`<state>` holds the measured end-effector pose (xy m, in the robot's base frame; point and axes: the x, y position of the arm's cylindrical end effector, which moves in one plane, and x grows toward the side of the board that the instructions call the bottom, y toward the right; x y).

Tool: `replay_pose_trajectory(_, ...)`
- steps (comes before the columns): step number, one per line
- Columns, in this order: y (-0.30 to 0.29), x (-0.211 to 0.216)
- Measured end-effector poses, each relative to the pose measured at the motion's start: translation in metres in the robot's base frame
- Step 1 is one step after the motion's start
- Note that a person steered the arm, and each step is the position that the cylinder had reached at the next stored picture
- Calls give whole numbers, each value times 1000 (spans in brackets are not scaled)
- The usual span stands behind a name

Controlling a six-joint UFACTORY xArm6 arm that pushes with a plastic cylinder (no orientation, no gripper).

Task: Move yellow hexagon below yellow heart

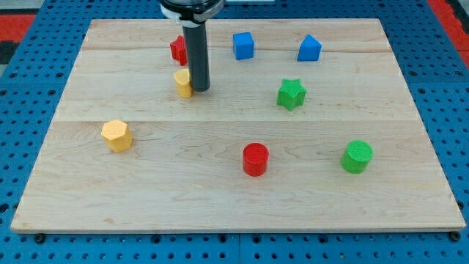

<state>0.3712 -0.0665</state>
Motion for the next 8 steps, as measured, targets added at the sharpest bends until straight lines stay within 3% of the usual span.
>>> replay_pose_trajectory(2, -15, -4)
replay_pose_trajectory(4, -6, 58)
replay_pose_trajectory(6, -47, 110)
replay_pose_trajectory(8, -106, 134)
